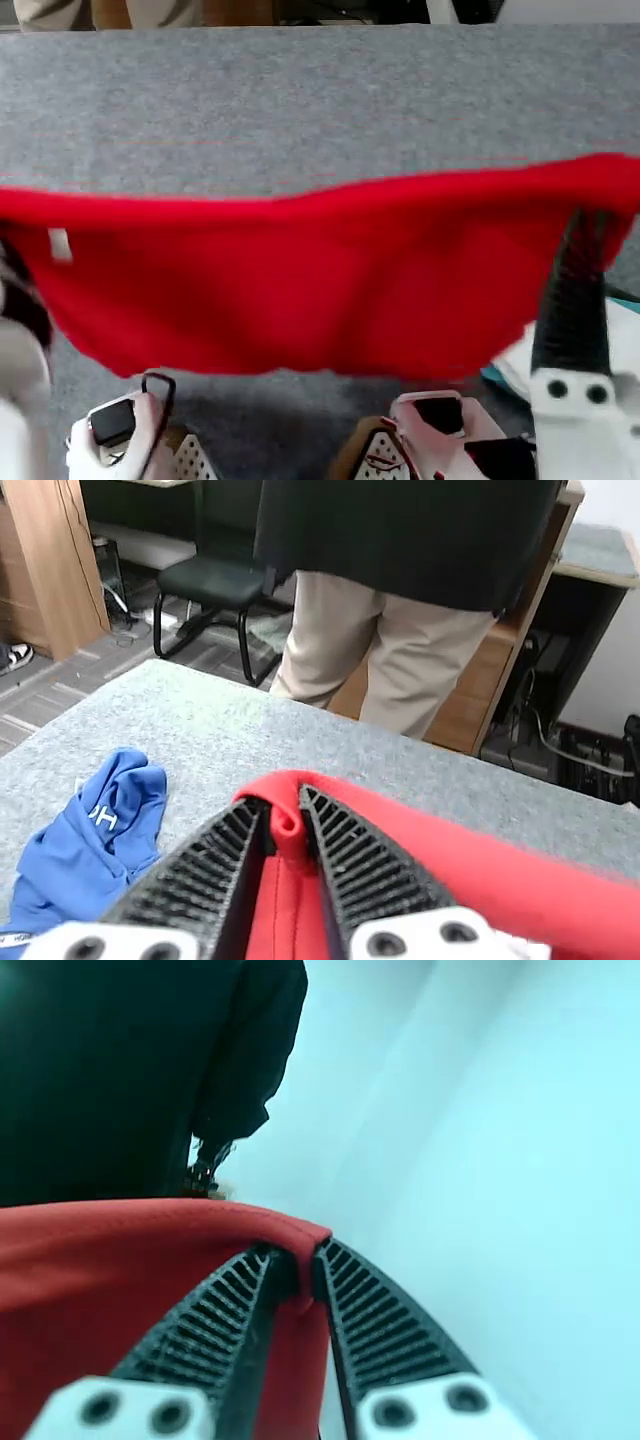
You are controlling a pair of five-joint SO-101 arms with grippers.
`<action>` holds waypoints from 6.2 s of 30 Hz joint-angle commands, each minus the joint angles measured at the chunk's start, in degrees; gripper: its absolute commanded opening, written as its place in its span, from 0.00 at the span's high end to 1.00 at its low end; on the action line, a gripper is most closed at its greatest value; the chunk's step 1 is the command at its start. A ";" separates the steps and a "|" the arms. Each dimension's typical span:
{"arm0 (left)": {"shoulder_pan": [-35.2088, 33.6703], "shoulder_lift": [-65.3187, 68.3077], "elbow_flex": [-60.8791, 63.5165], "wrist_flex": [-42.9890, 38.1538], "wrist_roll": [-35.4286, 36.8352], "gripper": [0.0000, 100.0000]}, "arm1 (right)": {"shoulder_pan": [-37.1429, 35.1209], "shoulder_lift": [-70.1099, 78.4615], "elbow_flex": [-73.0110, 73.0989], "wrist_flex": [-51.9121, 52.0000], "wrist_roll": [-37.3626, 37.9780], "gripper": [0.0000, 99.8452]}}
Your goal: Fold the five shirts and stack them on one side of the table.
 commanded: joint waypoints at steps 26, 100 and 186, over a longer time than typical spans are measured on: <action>3.69 1.19 69.89 -77.27 1.05 0.98 | -7.16 15.52 68.62 -43.78 0.35 1.00; 1.49 71.87 13.98 -32.09 -17.14 0.98 | -8.22 23.87 71.43 -5.27 10.20 1.00; -1.23 44.88 52.75 -32.79 -32.44 0.98 | -22.20 -17.63 137.71 -16.70 16.88 1.00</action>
